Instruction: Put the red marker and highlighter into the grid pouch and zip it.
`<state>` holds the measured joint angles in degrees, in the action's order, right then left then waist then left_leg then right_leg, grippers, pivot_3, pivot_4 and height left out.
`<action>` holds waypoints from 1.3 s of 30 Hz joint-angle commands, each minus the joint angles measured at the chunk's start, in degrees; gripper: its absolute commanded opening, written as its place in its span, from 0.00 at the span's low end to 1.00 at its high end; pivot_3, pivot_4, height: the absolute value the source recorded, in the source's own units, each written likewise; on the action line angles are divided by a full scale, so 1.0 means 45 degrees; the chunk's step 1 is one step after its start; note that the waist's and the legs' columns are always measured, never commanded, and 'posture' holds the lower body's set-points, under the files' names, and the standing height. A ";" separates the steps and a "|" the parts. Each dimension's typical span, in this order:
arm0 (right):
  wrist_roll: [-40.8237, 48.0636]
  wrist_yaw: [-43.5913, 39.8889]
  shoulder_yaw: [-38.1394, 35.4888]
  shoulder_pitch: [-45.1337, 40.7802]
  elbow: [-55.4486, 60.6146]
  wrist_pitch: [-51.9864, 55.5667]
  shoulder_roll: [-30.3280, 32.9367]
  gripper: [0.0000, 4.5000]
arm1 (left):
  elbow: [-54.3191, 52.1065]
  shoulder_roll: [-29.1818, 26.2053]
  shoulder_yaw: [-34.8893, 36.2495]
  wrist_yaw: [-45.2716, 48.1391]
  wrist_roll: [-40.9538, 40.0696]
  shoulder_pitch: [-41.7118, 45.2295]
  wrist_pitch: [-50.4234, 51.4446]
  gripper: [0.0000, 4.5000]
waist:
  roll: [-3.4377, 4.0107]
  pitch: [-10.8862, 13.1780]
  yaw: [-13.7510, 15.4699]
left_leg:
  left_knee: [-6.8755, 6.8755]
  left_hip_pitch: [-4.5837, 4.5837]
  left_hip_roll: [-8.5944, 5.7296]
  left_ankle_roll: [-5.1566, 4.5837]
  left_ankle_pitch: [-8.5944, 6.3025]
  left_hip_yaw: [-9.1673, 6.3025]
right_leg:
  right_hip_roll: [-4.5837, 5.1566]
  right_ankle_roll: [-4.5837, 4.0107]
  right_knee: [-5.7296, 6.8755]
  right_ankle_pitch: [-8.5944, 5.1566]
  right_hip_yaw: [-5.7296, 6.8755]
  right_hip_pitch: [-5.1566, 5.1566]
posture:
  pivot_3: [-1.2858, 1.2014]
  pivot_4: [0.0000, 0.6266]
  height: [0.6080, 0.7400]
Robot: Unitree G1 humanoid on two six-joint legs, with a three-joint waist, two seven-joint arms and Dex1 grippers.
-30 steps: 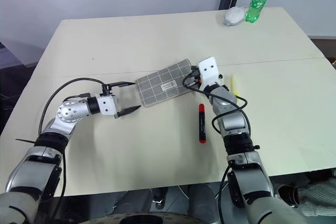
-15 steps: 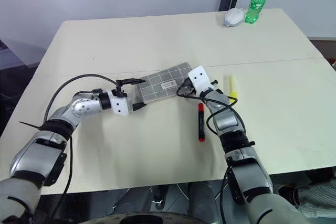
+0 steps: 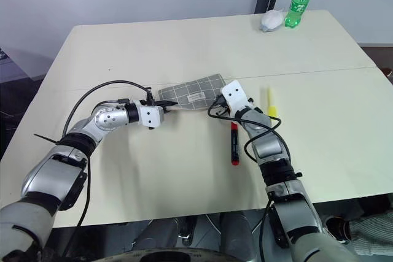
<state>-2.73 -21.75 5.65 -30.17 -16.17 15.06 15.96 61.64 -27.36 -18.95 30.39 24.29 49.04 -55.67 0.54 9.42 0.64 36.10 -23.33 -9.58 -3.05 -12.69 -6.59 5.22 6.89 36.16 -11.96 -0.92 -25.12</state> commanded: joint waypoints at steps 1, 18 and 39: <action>0.0791 -0.0247 -0.0743 0.0333 0.1894 0.0527 0.0176 0.52 | -0.0172 0.0180 0.0196 0.0417 -0.0697 -0.0476 0.0293 0.00 | 0.0000 0.0000 0.0002 | -0.0002 -0.0001 0.0000 -0.0002 0.0000 0.0001 | 0.0001 0.0000 -0.0002 0.0000 -0.0001 -0.0001 | 0.52 0.24 0.99; 0.1786 -0.0807 -0.1244 0.1169 0.2944 0.3934 0.1163 0.99 | -0.1761 0.0122 0.0546 -0.0090 -0.1093 -0.0969 0.0496 0.00 | -0.0014 0.0006 -0.0012 | -0.0001 -0.0015 0.0005 -0.0013 -0.0010 0.0008 | 0.0034 0.0002 -0.0009 0.0000 0.0002 0.0034 | 0.52 0.24 0.99; 0.2319 -0.0421 -0.1753 0.0264 0.1857 0.3044 0.0794 0.99 | -0.3224 0.0057 0.1346 -0.0367 -0.2315 -0.1214 0.0481 0.00 | -0.0018 0.0009 0.0001 | -0.0006 -0.0021 0.0004 -0.0015 -0.0001 0.0014 | 0.0031 0.0001 -0.0012 0.0000 -0.0003 0.0023 | 0.52 0.24 0.99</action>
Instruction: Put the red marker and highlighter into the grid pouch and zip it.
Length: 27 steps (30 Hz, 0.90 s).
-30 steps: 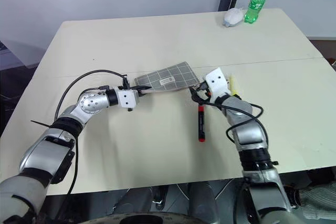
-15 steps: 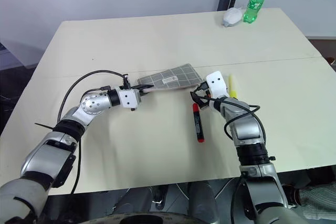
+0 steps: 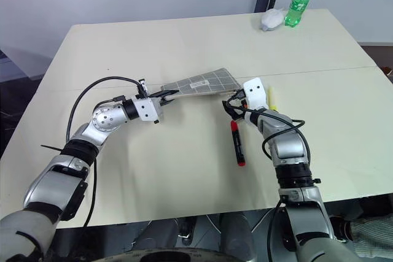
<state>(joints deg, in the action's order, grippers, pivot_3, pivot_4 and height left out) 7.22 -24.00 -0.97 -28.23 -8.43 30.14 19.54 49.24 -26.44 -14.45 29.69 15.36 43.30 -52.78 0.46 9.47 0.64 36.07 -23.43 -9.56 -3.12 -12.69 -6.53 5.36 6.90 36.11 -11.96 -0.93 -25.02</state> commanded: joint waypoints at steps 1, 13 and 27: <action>0.0227 0.0114 -0.0372 -0.0136 0.0149 -0.0313 -0.0085 0.99 | -0.0482 -0.0146 0.0347 -0.0203 -0.0356 0.0067 -0.0194 0.00 | 0.0000 0.0000 -0.0001 | 0.0001 0.0000 0.0000 -0.0001 0.0001 0.0000 | 0.0001 0.0000 0.0000 0.0000 0.0000 0.0001 | 0.52 0.24 0.99; 0.1370 0.0719 -0.1429 -0.0416 0.0527 -0.0889 -0.1056 0.99 | -0.0507 0.0101 0.0796 0.0445 -0.1639 0.0116 0.0194 0.00 | 0.0000 0.0000 -0.0013 | 0.0001 0.0000 0.0000 -0.0006 0.0007 0.0000 | -0.0003 -0.0001 0.0002 0.0000 -0.0003 0.0001 | 0.52 0.24 0.99; 0.2058 0.0126 -0.1257 -0.0012 0.1414 -0.0160 -0.0869 0.01 | -0.0196 -0.0043 0.0631 0.0169 -0.0970 0.0173 0.0028 0.00 | 0.0000 0.0000 -0.0018 | 0.0000 0.0000 0.0000 -0.0011 0.0008 0.0000 | -0.0003 -0.0001 0.0003 0.0001 -0.0004 -0.0001 | 0.52 0.24 0.99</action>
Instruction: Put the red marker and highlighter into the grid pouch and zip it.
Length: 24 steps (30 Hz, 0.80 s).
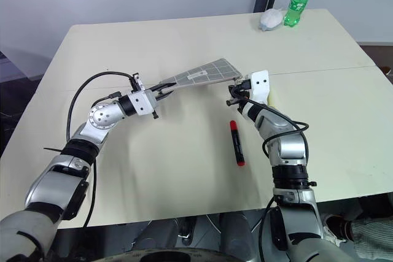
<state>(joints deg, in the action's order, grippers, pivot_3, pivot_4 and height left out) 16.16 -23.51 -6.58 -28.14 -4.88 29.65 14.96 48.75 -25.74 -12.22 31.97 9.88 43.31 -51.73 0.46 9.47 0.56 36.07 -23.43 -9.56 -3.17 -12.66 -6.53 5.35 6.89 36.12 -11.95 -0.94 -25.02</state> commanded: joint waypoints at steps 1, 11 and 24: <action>0.0045 0.0049 -0.0004 -0.0026 0.0659 -0.0008 0.0181 0.01 | -0.0034 -0.0231 0.0084 -0.0457 0.0445 0.0168 -0.0232 0.00 | 0.0000 0.0000 0.0001 | 0.0000 0.0000 0.0000 0.0000 0.0000 0.0000 | 0.0000 0.0000 0.0000 0.0000 0.0000 0.0000 | 0.52 0.24 0.99; -0.3929 -0.1199 0.4632 -0.0230 0.1827 -0.0905 0.2528 0.01 | -0.0284 0.0208 -0.0277 -0.0722 0.1139 -0.0168 0.0219 0.00 | -0.0001 0.0000 -0.0012 | 0.0000 0.0000 0.0000 0.0001 0.0000 0.0009 | 0.0006 0.0001 0.0001 -0.0001 0.0001 -0.0029 | 0.52 0.24 0.99; -0.5398 -0.3071 0.6939 -0.1489 0.1627 -0.3184 0.1898 0.01 | -0.0691 0.0618 -0.0836 -0.1511 0.2300 -0.0304 0.0735 0.00 | -0.0004 0.0001 0.0036 | 0.0016 -0.0001 0.0000 0.0045 0.0026 0.0004 | -0.0002 0.0001 -0.0004 0.0000 0.0008 -0.0034 | 0.52 0.24 0.99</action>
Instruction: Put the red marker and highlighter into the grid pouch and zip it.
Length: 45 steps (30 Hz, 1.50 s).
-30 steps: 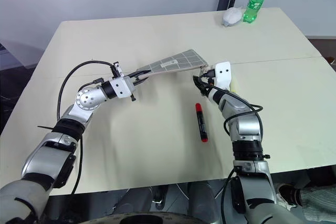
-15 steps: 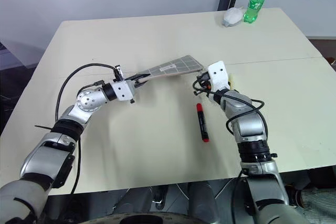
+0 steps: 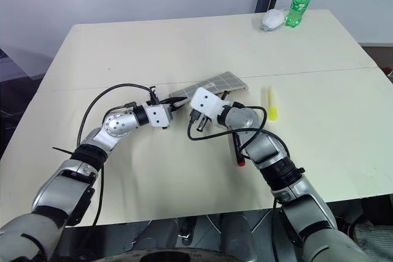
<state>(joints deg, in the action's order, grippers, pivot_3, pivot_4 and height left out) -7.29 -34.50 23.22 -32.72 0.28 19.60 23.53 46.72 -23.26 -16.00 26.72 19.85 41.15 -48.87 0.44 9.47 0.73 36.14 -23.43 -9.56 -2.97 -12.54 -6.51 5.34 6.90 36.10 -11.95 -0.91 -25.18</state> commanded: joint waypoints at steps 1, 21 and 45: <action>-0.0209 -0.0912 0.0491 -0.0535 0.0454 -0.1167 -0.0051 0.01 | -0.0213 0.0133 0.0029 -0.0409 0.0042 0.0230 0.0159 0.00 | 0.0000 0.0000 -0.0016 | 0.0003 0.0000 -0.0001 -0.0001 -0.0001 0.0003 | -0.0006 0.0000 -0.0002 0.0000 -0.0001 0.0000 | 0.52 0.24 0.99; 0.2461 -0.0964 -0.4195 0.2588 0.3561 0.0617 0.0644 0.99 | -0.0860 -0.0243 0.0467 -0.0722 -0.0586 -0.0089 0.0425 0.00 | -0.0007 0.0002 -0.0035 | -0.0014 -0.0001 -0.0002 0.0005 -0.0023 0.0004 | 0.0006 0.0000 -0.0012 0.0000 -0.0012 0.0042 | 0.52 0.24 0.99; 0.3421 0.3752 -0.7802 0.6420 0.7443 0.5031 0.0117 0.99 | -0.3611 -0.1044 0.0917 0.0672 -0.1904 -0.2302 0.1541 0.00 | -0.0007 0.0001 0.0005 | 0.0023 0.0012 0.0022 -0.0009 -0.0037 -0.0002 | -0.0004 -0.0004 -0.0001 -0.0001 -0.0008 0.0070 | 0.52 0.24 0.99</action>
<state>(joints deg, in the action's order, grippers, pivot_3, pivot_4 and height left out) 9.22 -19.56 -9.36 -2.27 34.73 43.81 23.53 32.68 -27.61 -12.56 29.88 11.83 30.81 -41.74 0.41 9.47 0.76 36.25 -23.37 -9.46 -3.01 -12.71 -6.52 5.32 6.88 36.10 -11.95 -0.93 -24.86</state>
